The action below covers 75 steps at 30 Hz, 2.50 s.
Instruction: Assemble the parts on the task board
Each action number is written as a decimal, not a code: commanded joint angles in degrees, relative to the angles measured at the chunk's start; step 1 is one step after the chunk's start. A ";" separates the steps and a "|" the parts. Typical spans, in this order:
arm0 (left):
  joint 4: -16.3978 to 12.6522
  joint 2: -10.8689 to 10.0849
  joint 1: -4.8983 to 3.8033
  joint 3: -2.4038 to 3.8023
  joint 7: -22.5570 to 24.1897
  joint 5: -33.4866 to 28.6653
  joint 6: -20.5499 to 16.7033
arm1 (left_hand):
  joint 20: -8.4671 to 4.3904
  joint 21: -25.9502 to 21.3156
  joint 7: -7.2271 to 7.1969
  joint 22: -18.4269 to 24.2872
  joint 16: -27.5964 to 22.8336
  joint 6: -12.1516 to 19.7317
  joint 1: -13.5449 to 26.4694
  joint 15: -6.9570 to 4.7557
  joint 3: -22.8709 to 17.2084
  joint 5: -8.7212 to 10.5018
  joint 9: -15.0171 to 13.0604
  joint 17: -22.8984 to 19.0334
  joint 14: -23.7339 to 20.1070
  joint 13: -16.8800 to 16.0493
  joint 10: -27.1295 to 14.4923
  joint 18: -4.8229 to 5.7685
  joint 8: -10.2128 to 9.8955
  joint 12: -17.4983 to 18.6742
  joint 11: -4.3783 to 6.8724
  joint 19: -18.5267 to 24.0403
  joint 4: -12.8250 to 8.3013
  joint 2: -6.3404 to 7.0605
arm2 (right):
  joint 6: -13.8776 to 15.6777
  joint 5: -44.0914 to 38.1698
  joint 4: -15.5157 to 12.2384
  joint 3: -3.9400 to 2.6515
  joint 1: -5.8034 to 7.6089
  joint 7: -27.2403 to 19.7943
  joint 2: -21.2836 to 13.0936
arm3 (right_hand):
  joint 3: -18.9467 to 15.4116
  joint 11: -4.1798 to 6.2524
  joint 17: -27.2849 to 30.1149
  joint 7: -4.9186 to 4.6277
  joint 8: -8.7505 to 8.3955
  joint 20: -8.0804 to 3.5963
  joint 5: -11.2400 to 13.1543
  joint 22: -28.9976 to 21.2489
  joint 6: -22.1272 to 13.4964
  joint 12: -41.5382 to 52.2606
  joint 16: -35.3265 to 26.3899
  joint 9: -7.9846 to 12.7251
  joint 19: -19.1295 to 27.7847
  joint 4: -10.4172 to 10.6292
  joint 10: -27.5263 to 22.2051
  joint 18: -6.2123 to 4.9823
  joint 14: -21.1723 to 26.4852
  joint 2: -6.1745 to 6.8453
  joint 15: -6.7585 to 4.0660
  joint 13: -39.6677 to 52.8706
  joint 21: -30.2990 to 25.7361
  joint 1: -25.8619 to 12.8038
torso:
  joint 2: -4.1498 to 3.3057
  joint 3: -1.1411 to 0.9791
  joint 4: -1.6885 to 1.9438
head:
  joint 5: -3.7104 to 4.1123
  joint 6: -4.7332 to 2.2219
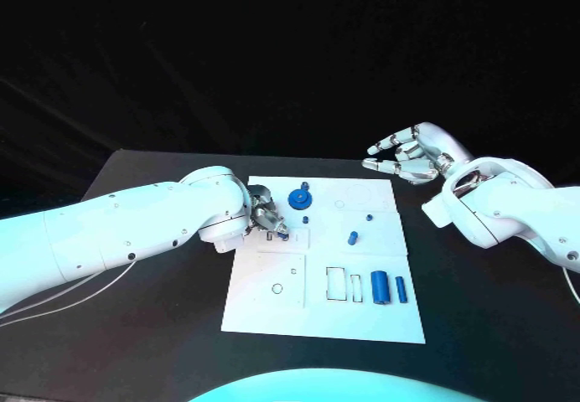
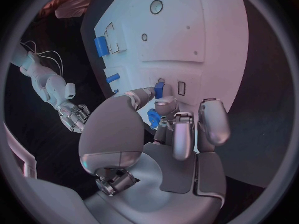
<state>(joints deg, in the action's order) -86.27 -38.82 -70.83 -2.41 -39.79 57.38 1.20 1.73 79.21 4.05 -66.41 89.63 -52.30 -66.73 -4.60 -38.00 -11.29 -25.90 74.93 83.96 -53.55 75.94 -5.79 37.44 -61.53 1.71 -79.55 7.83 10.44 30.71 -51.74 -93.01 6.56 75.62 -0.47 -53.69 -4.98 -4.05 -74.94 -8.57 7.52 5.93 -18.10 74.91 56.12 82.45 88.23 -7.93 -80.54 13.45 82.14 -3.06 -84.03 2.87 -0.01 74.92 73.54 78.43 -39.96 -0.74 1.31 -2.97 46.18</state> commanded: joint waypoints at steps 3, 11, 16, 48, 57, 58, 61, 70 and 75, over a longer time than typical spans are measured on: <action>-0.32 0.16 0.09 0.01 0.28 2.09 0.01 | -0.47 0.35 -1.40 -0.12 0.37 -1.00 0.29 -0.31 -7.68 -0.23 -0.13 15.07 6.04 0.07 0.33 1.08 0.38 -0.29 0.02 -0.14 -8.15 -0.38 | -0.73 -0.55 -0.04 0.00 -0.05 -0.11 0.00 | -0.35 0.30 -10.72 0.17 0.30 -0.22 -0.15 2.14 0.20 -0.02 -0.25 -0.07 0.18 0.05 0.02 -1.14 -4.85 -0.16 -0.38 6.53 -0.37 -0.48 | -0.01 0.02 0.05 | 0.08 0.11; -0.41 0.25 0.11 0.01 -0.15 2.08 1.75 | -0.48 0.37 -1.43 -0.17 0.37 -1.00 0.33 -0.33 -7.70 -0.23 -0.13 15.07 6.04 0.20 0.33 1.09 0.46 -0.21 0.05 -0.17 -8.25 -0.33 | -0.83 -0.55 -0.05 0.00 -0.07 -0.10 0.01 | -0.35 0.30 -10.72 0.17 0.30 -0.22 -0.15 2.14 0.20 -0.02 -0.25 -0.07 0.18 0.05 0.02 -1.14 -4.85 -0.16 -0.38 6.53 -0.37 -0.48 | 0.03 0.00 0.08 | 0.06 0.24; -0.38 0.41 0.11 0.01 -0.42 2.35 3.02 | -0.48 0.40 -1.44 -0.23 0.37 -1.00 0.40 -0.34 -7.68 -0.21 -0.13 15.07 6.04 0.20 0.39 1.11 0.53 -0.22 0.06 -0.21 -8.31 -0.28 | -0.90 -0.55 -0.03 0.00 -0.09 -0.09 0.01 | -0.39 0.31 -10.73 0.18 0.34 -0.23 -0.36 2.16 0.21 0.00 -0.24 -0.07 0.15 0.03 0.04 -1.13 -4.86 -0.21 -0.39 6.54 -0.36 -0.52 | 0.02 0.03 0.07 | 0.17 0.19; 0.09 1.04 0.11 0.01 -1.54 3.28 6.37 | -0.48 0.40 -1.67 -0.28 0.37 -1.32 1.33 -0.41 -7.48 -0.14 -0.05 15.07 6.04 -0.88 1.31 1.13 1.16 -1.24 0.19 -0.27 -8.28 -0.69 | -1.04 -0.55 0.08 0.01 -0.18 0.02 0.01 | -0.39 0.31 -10.88 0.18 0.35 -0.23 -0.38 2.28 0.21 0.08 -0.17 -0.07 0.06 0.03 0.12 -1.09 -4.90 -0.21 -0.40 6.63 -0.21 -0.53 | 0.03 0.00 0.07 | 0.20 0.39; 0.37 1.05 0.10 0.02 -1.72 3.39 6.05 | -0.52 0.41 -1.96 -0.35 0.37 -1.78 2.21 -0.53 -7.08 -0.11 0.07 15.07 6.04 -1.67 1.96 1.15 1.63 -2.02 0.40 -0.33 -8.09 -1.10 | -1.00 -0.55 0.10 0.02 -0.20 -0.08 0.05 | -0.39 0.31 -10.88 0.18 0.35 -0.23 -0.38 2.28 0.21 0.08 -0.17 -0.07 0.06 0.03 0.12 -1.09 -4.90 -0.21 -0.40 6.63 -0.21 -0.53 | 0.04 0.03 0.06 | 0.08 0.36; 0.40 1.05 0.10 0.02 -1.73 3.41 5.94 | -0.52 0.42 -1.97 -0.38 0.37 -1.80 2.22 -0.53 -7.07 -0.11 0.07 15.07 6.04 -1.76 2.01 1.15 1.65 -2.09 0.41 -0.35 -8.09 -1.12 | -0.99 -0.55 0.11 0.02 -0.21 -0.08 0.05 | -0.39 0.31 -10.88 0.18 0.35 -0.23 -0.38 2.28 0.21 0.08 -0.17 -0.07 0.06 0.03 0.12 -1.09 -4.90 -0.21 -0.40 6.63 -0.21 -0.53 | 0.03 0.02 0.04 | 0.06 0.36; 0.47 1.05 0.10 0.02 -1.73 3.52 5.50 | -0.53 0.45 -2.01 -0.45 0.37 -1.86 2.26 -0.55 -7.07 -0.13 0.09 15.07 6.04 -1.87 2.08 1.17 1.69 -2.19 0.44 -0.38 -8.11 -1.18 | -0.98 -0.55 0.12 0.02 -0.22 -0.09 0.06 | -0.39 0.31 -10.88 0.18 0.35 -0.23 -0.38 2.28 0.21 0.08 -0.17 -0.07 0.06 0.03 0.12 -1.09 -4.90 -0.21 -0.40 6.63 -0.21 -0.53 | 0.03 0.00 0.03 | 0.01 0.33; 0.80 1.04 0.10 0.06 -1.64 3.47 4.14 | -0.57 0.60 -2.16 -0.78 0.37 -2.12 2.34 -0.64 -7.21 -0.20 0.15 15.07 6.04 -2.46 2.46 1.23 1.91 -2.72 0.59 -0.56 -8.34 -1.38 | -0.95 -0.54 0.15 0.03 -0.24 -0.12 0.09 | -0.39 0.31 -10.88 0.18 0.35 -0.23 -0.38 2.28 0.21 0.08 -0.17 -0.07 0.06 0.03 0.12 -1.09 -4.90 -0.21 -0.40 6.63 -0.21 -0.53 | 0.00 -0.02 0.00 | -0.04 0.34; 0.98 1.11 0.10 0.09 -1.74 2.94 4.60 | -0.60 0.71 -2.23 -1.00 0.37 -2.25 2.45 -0.69 -7.32 -0.23 0.18 15.07 6.04 -2.78 2.65 1.27 2.02 -2.99 0.65 -0.68 -8.48 -1.46 | -0.96 -0.54 0.18 0.03 -0.25 -0.10 0.11 | -0.39 0.31 -10.88 0.18 0.35 -0.23 -0.38 2.28 0.21 0.08 -0.17 -0.07 0.06 0.03 0.12 -1.09 -4.90 -0.21 -0.40 6.63 -0.21 -0.53 | 0.02 -0.05 0.00 | 0.00 0.45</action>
<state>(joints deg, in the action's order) -85.48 -37.72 -70.81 -2.25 -39.77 60.52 5.38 1.32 79.66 3.56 -67.39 89.63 -52.80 -64.20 -4.94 -38.90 -11.31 -25.56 74.94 83.90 -56.33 78.23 -5.19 39.15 -64.26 2.36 -79.97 5.98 9.66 30.39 -51.75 -92.84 6.59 75.42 -0.41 -53.63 -4.98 -4.05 -74.91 -8.57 7.52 5.93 -18.10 74.91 56.12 82.45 88.23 -7.92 -80.54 13.46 82.14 -3.06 -84.03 2.88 -0.01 74.92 73.54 78.43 -39.95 -0.77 1.32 -3.01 46.55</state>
